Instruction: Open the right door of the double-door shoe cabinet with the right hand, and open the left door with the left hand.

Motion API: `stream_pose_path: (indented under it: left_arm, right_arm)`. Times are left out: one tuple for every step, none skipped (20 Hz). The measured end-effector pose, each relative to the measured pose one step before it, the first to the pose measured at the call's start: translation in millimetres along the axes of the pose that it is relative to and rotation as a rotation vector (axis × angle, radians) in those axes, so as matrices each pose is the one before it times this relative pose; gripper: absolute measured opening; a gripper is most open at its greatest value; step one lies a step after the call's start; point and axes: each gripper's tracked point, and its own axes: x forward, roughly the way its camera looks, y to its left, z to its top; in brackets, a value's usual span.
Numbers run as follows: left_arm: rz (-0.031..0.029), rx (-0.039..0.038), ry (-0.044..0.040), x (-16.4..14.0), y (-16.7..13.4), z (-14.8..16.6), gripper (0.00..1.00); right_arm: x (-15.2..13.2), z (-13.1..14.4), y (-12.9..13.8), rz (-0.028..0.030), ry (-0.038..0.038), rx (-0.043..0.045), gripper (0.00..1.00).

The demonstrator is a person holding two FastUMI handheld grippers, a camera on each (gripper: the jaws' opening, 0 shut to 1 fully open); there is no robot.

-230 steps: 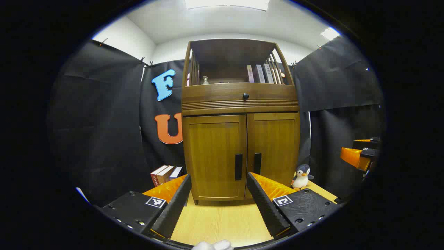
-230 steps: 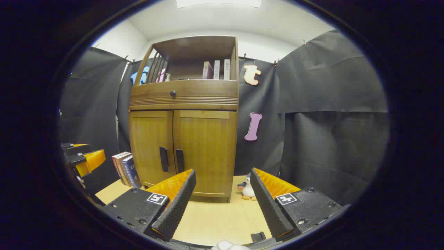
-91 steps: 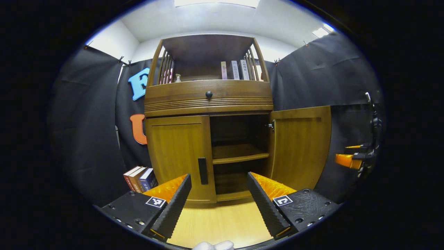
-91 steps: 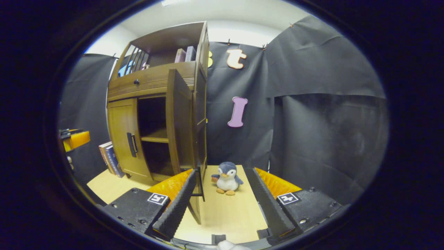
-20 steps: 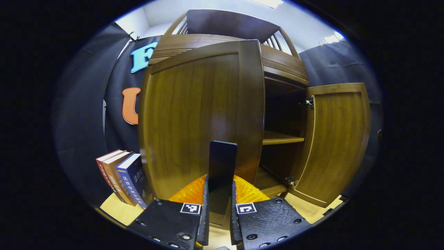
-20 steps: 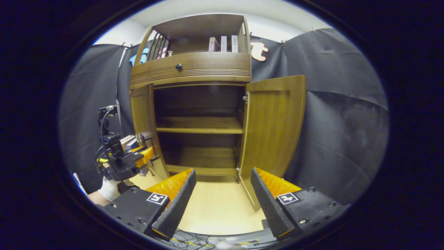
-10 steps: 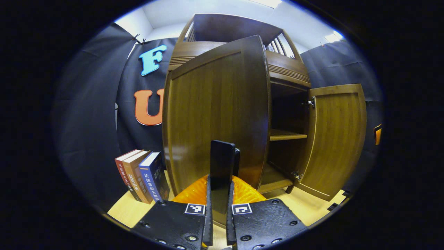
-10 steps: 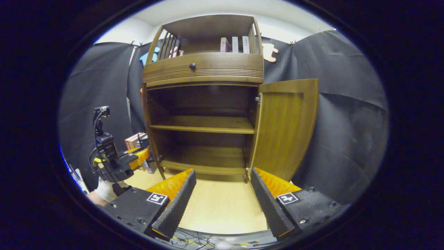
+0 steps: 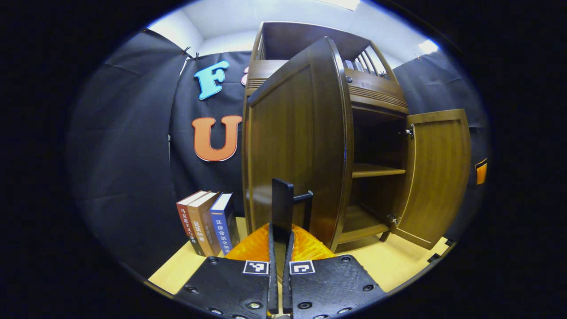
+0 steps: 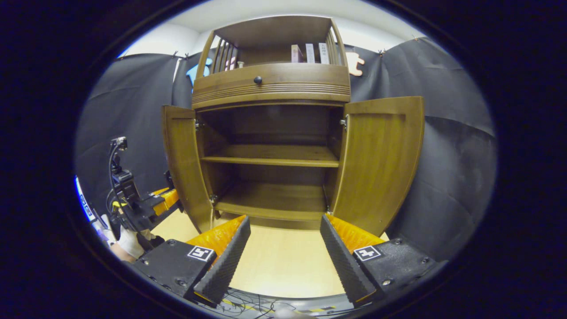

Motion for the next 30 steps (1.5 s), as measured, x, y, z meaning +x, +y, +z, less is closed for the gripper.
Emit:
stream_pose_path:
  left_arm:
    - [-0.00408,-0.00215,0.00038,-2.10,5.74,0.89,0.03]
    - [-0.00964,0.00476,-0.00341,-0.72,4.83,-0.20,0.03]
    - [-0.01230,0.00307,-0.00244,-1.78,4.49,-0.51,0.03]
    - [-0.00844,0.00632,-0.00022,-1.95,5.13,0.63,0.03]
    - [-0.00481,0.00539,0.00085,-2.96,6.51,-0.62,0.11]
    - [0.00444,0.00246,0.00333,-3.80,8.65,-0.42,0.03]
    - [0.00517,0.00553,-0.00172,-0.51,9.02,-0.41,0.00]
    - [0.00172,-0.00687,0.00113,-0.98,8.71,-0.38,0.00]
    - [-0.01411,-0.01056,0.00039,0.86,6.65,-0.30,0.00]
    - [-0.00800,-0.01317,0.00255,-0.70,7.22,-0.76,0.00]
    - [-0.01234,-0.00459,-0.00176,-1.67,8.22,0.61,0.00]
    - [-0.00822,-0.00469,-0.00024,-0.91,10.20,0.11,0.00]
    - [-0.00437,-0.00780,-0.00147,-0.09,9.26,0.36,0.00]
    - [-0.00105,-0.01202,0.00649,-0.50,11.47,-2.18,0.00]
    - [-0.01787,-0.01924,0.00089,-0.39,6.29,-0.93,0.00]
    - [-0.02652,-0.02250,0.00237,0.76,2.05,0.32,0.00]
    - [-0.02218,-0.01167,0.00160,-1.08,2.10,1.46,0.00]
    - [-0.01765,0.00329,0.00595,0.00,3.26,-0.28,0.00]
    - [-0.02086,0.00495,-0.00168,0.29,1.67,0.68,0.00]
    - [-0.03032,-0.00252,0.00593,1.48,0.23,-0.95,0.07]
    - [-0.04166,-0.00401,0.00545,-0.77,-0.81,1.29,0.00]
    - [-0.03822,-0.00226,0.02395,1.07,0.30,-2.10,0.00]
    - [-0.03143,-0.00213,0.01852,-0.76,1.09,-0.19,0.00]
    - [-0.03009,-0.00447,0.02344,-0.15,1.58,-0.88,0.00]
    - [-0.02885,-0.02162,0.02627,-0.65,-2.13,-1.61,0.01]
    - [-0.01461,-0.01051,0.03325,-0.25,-3.59,-2.09,0.04]
    - [-0.00613,0.01614,0.01656,-5.31,2.74,-1.90,0.08]
    - [0.01047,0.03684,0.00564,-4.82,4.52,3.88,0.13]
    - [0.01518,0.03798,0.00145,-6.90,5.37,-0.51,0.26]
    - [0.00950,0.02165,0.01154,-7.79,1.82,-2.96,0.39]
  right_arm:
    - [-0.63,-1.61,4.16,0.01153,0.00259,-0.00255,1.00]
    - [-0.52,-0.33,3.21,0.00754,-0.00078,-0.00258,1.00]
    - [-0.62,-0.01,2.95,0.00704,-0.00144,-0.00235,1.00]
    - [-0.75,-0.15,2.72,0.00687,-0.00162,-0.00196,1.00]
    - [-0.56,0.30,2.21,0.00505,-0.00150,-0.00088,1.00]
    - [-0.80,-1.04,2.52,0.00468,-0.00028,-0.00043,1.00]
    - [-0.59,-0.48,1.39,0.00354,0.00110,-0.00019,1.00]
    - [0.02,-1.11,0.89,0.00236,-0.00036,0.00152,1.00]
    - [-0.82,-0.76,1.28,0.00170,0.00064,-0.00054,1.00]
    - [-0.61,-1.71,0.96,-0.00094,-0.00024,-0.00082,1.00]
    - [-0.77,-1.04,0.26,-0.00040,0.00263,-0.00099,1.00]
    - [-0.43,-2.27,0.83,0.00044,0.00437,0.00055,1.00]
    - [-0.02,-2.32,1.02,0.00108,0.00529,0.00374,1.00]
    - [-0.26,-2.82,1.43,0.00327,0.00426,0.00305,1.00]
    - [-1.11,-2.06,1.03,0.00056,0.00266,-0.00030,1.00]
    - [-2.00,-1.19,2.31,0.00365,0.00339,-0.00549,1.00]
    - [-1.41,-0.75,1.10,0.00230,-0.00049,-0.00633,1.00]
    - [-1.39,-0.20,-0.29,0.00155,-0.00107,-0.00346,1.00]
    - [-1.04,0.00,0.20,0.00111,0.00100,-0.00283,1.00]
    - [-1.14,-0.15,-0.14,-0.00181,-0.00063,-0.00068,1.00]
    - [-0.74,0.60,-0.73,-0.00178,-0.00021,0.00084,1.00]
    - [-0.08,0.57,0.24,-0.00091,-0.00085,0.00063,1.00]
    - [-0.04,0.58,-0.74,-0.00282,0.00017,-0.00219,1.00]
    - [-0.64,0.53,-0.93,0.00042,-0.00354,-0.00515,1.00]
    - [0.56,1.85,0.57,0.00356,-0.00612,-0.00877,1.00]
    - [0.66,-0.61,-0.52,-0.00269,0.00328,-0.01124,0.99]
    - [0.78,-0.41,0.34,0.00198,0.00304,-0.00697,1.00]
    - [0.14,0.22,-0.62,-0.00010,0.00020,-0.00029,1.00]
    - [-0.36,1.64,-1.46,-0.00094,-0.00328,0.00171,1.00]
    - [0.67,0.26,-0.89,-0.00110,-0.00128,0.00014,1.00]
